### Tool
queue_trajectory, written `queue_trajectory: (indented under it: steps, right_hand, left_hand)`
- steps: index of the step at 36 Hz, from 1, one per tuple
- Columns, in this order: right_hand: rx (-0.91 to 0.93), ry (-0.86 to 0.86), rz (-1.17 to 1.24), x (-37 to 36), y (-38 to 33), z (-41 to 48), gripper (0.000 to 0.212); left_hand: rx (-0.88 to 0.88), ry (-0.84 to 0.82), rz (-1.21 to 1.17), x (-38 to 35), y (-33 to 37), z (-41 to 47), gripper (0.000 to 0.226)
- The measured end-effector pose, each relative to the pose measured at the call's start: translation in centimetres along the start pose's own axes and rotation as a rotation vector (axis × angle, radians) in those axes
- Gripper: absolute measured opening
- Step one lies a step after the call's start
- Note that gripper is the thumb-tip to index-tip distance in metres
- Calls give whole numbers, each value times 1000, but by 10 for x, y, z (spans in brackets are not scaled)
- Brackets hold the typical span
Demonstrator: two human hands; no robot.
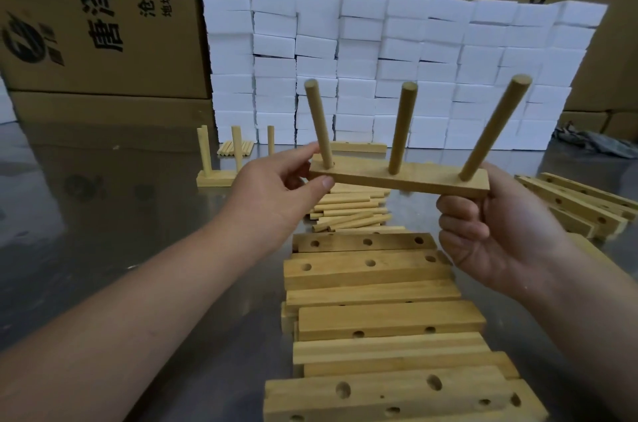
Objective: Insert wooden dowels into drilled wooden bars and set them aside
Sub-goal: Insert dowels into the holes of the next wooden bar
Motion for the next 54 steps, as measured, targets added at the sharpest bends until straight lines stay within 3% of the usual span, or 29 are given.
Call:
queue_trajectory:
  steps: [2,6,11,18,24,29,37,44,54]
  right_hand:
    - [-4,2,-18,1,1,1,43]
    - [18,34,-22,3,2,3,46]
    - [71,106,26,13,-3,8,52]
    - [127,255,2,32,-1,17,48]
    - [129,298,-31,38,2,21,44]
    - [121,320,-71,40,4,22,40]
    - [130,327,-139,40,5,23,35]
    - [136,325,-193,39,9,25,32]
    - [170,313,-242,41,7,24,25]
  left_hand:
    - [-6,10,-12,1,-1,0,40]
    - [-21,-1,75,-2,-5,2,26]
    - [-2,43,213,12,-23,16,33]
    - [233,157,367,72,-88,29,38]
    - [488,196,329,98,-140,24,36]
    - [504,84,512,95,-149,28,35]
    - [559,139,739,103,-157,30,40]
    - [443,53,897,94,-154,35,24]
    - [400,51,994,92,-161,54,20]
Point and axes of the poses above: each hand's wrist, its own z-axis towards the middle knuckle, its own x-axis out of the back of the hand, y = z × x, the point moved 5 cm from there along z, towards the middle knuckle, and after that the axes turned 4 degrees about z, right-handed, at the moved point
